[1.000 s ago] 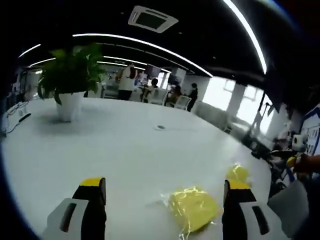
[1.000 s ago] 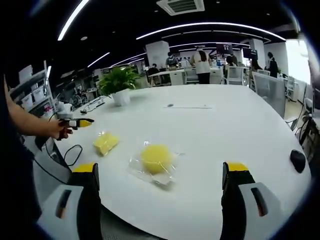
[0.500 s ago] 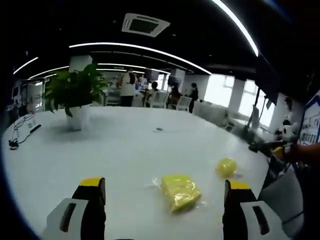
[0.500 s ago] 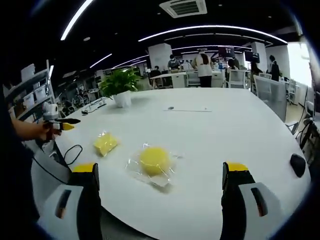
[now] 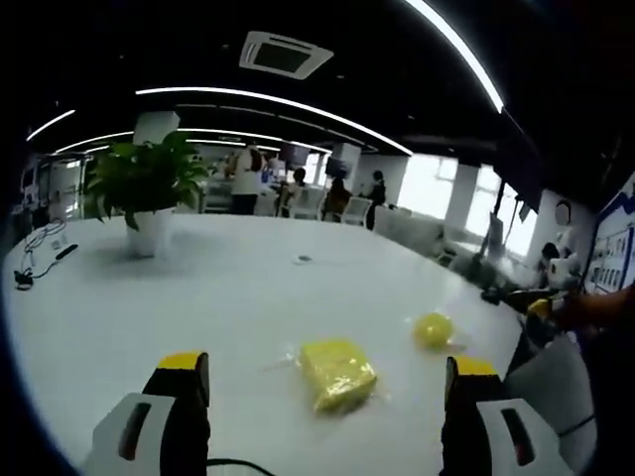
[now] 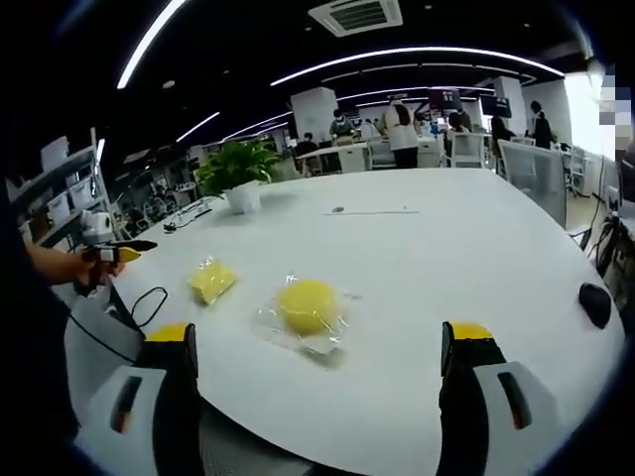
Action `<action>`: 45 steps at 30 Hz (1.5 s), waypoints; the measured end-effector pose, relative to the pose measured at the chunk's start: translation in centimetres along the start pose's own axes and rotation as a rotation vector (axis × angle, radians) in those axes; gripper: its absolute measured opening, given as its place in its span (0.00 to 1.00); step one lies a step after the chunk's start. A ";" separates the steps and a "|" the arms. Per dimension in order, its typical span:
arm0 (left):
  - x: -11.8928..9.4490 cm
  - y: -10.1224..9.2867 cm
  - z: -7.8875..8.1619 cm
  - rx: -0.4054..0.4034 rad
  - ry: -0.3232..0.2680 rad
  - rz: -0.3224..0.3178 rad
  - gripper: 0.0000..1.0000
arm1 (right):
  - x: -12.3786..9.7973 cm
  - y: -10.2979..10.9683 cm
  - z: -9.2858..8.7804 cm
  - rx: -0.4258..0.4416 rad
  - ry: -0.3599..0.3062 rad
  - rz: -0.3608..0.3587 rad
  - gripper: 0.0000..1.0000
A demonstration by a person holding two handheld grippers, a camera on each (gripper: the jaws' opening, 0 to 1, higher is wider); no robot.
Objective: Compare the silicone blocks by pressing each to a similar depth, holding the contact briefly, and releasing to observe deformation and rebound differences across the visible hardness samples.
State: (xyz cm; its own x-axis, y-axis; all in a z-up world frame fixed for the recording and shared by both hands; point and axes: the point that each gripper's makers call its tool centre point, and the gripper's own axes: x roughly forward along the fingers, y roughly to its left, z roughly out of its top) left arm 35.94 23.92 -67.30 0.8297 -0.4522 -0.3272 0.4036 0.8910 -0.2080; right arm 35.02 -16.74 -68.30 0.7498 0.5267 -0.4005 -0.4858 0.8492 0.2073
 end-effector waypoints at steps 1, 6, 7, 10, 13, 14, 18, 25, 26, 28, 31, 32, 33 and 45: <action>-0.1 0.4 0.1 0.035 -0.005 0.030 1.00 | 0.0 0.0 -0.1 0.000 0.004 0.001 0.96; 0.0 0.5 0.2 -0.012 -0.011 0.046 1.00 | -0.3 -0.4 0.0 0.015 0.011 -0.003 0.96; 0.0 0.4 0.2 -0.015 -0.014 0.042 1.00 | -0.2 -0.3 -0.1 0.018 0.020 0.004 0.96; 0.1 0.2 0.3 -0.029 -0.021 0.040 1.00 | -0.2 -0.3 -0.1 0.007 0.034 0.006 0.96; 0.5 -0.6 0.7 -0.040 -0.029 0.033 1.00 | -0.3 -0.7 0.3 -0.014 0.024 -0.006 0.96; 0.6 -0.3 0.2 -0.027 -0.006 0.053 1.00 | -0.3 -0.8 0.4 -0.015 0.020 -0.006 0.96; 1.0 -1.2 0.6 -0.014 0.010 0.038 1.00 | 0.0 -1.4 0.7 -0.014 0.021 -0.002 0.96; 2.5 -2.7 3.0 0.001 -0.033 -0.009 1.00 | 0.2 -1.6 0.9 -0.013 0.025 0.017 0.96; 3.0 -3.0 3.2 0.015 -0.028 -0.009 1.00 | 0.2 -1.7 0.9 -0.012 0.022 0.017 0.96; 3.8 -3.1 2.9 0.040 0.008 0.002 1.00 | 0.3 -2.1 0.9 -0.006 0.020 0.019 0.96; 4.6 -3.9 3.0 0.038 0.031 -0.007 1.00 | 0.5 -2.3 0.9 -0.011 0.026 0.026 0.96; 4.9 -4.3 3.3 0.042 0.035 -0.018 1.00 | 0.5 -2.3 1.0 -0.016 0.024 0.027 0.96; 5.1 -4.6 3.4 0.036 0.038 -0.027 1.00 | 0.5 -2.4 1.1 -0.017 0.021 0.028 0.96; 9.0 -7.5 5.5 -0.029 0.063 -0.131 1.00 | 0.4 -2.5 0.9 -0.011 0.027 0.039 0.96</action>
State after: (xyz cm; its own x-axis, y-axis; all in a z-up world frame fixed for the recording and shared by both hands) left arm 42.49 13.45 -63.60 0.7445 -0.5672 -0.3522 0.4948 0.8229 -0.2793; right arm 36.97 -18.59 -68.15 0.7177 0.5584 -0.4160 -0.5200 0.8271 0.2132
